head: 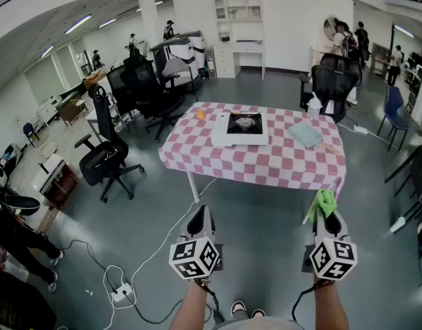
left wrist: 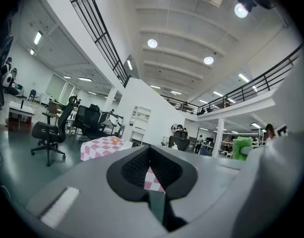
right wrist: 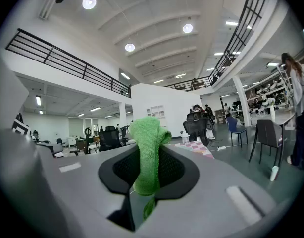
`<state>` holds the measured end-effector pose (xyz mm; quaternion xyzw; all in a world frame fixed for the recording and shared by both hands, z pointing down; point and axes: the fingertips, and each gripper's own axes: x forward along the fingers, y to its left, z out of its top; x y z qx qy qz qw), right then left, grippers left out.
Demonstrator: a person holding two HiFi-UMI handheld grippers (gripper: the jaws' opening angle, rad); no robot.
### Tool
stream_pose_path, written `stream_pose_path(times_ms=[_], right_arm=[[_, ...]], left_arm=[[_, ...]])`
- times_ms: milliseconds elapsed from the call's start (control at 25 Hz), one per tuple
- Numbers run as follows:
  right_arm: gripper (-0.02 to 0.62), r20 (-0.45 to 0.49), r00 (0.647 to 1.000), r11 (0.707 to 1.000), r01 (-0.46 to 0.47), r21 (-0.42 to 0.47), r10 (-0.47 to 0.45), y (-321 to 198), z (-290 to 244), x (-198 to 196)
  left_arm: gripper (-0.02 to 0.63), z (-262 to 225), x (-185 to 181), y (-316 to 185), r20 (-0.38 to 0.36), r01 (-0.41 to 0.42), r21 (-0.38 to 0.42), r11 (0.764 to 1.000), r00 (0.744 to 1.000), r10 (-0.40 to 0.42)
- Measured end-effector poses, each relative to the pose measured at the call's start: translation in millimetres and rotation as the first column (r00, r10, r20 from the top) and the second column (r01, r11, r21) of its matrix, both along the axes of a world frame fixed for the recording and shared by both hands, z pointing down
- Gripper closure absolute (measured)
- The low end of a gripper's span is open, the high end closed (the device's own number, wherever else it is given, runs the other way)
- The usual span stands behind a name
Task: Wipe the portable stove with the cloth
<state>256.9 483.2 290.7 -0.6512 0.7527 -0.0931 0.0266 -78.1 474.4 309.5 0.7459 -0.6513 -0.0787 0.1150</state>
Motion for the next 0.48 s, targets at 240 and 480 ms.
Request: stream_pose_path(times_ms=[240, 480], right_arm=[[0.52, 0.009, 1.0, 1.0, -0.015, 0.003, 0.014, -3, -1, -11], [0.518, 0.057, 0.998, 0.999, -0.037, -0.009, 0.037, -5, 6, -20]], left_arm=[[0.606, -2, -15, -6, 0.006, -0.009, 0.003, 1.0, 1.0, 0.009], [0.606, 6, -31, -12, 0.015, -0.022, -0.012, 1.0, 1.0, 0.022]])
